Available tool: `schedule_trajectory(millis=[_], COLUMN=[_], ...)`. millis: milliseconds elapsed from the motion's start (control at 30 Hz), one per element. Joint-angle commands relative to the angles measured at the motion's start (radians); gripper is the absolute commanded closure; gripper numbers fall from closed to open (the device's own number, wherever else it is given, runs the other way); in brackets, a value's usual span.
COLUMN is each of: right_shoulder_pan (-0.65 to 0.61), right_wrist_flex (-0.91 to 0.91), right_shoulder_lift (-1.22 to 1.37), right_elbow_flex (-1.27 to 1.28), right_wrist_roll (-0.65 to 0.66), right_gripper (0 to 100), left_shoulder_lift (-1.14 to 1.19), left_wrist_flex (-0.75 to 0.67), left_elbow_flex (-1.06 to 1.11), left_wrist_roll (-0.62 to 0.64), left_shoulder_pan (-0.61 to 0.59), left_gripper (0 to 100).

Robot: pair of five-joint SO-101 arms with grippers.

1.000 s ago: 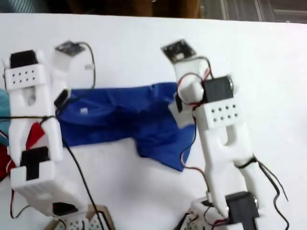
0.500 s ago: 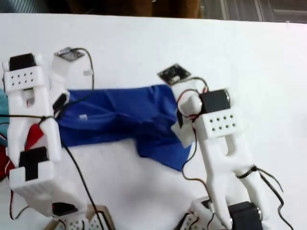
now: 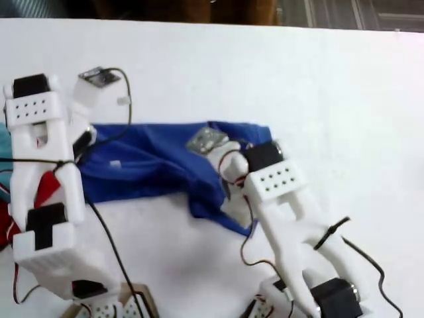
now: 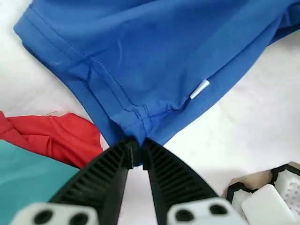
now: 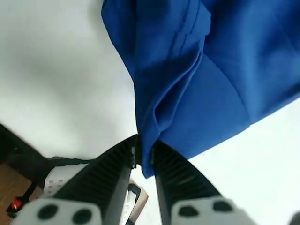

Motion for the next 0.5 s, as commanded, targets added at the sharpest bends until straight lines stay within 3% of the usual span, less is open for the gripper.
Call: schedule_trajectory(millis=[0, 167, 367, 467], right_shoulder_pan=[-0.002, -0.008, -0.002, -0.002], right_wrist_flex=[-0.044, -0.051, -0.045, -0.039], right_shoulder_lift=[-0.025, -0.025, -0.025, -0.025], right_elbow_flex=[0.018, 0.058, 0.1, 0.103], right_wrist_roll=[0.005, 0.044, 0.081, 0.083], right_gripper=[97.9, 97.8, 97.7, 95.6], left_shoulder_lift=[-0.041, -0.048, -0.048, -0.041], left_wrist_flex=[0.014, 0.014, 0.012, 0.012], left_elbow_flex=[-0.004, -0.01, -0.042, -0.102], left_wrist_roll=[-0.008, 0.003, 0.011, 0.1], left_shoulder_pan=[-0.012, -0.014, -0.012, -0.011], left_gripper=[95, 78, 79, 79])
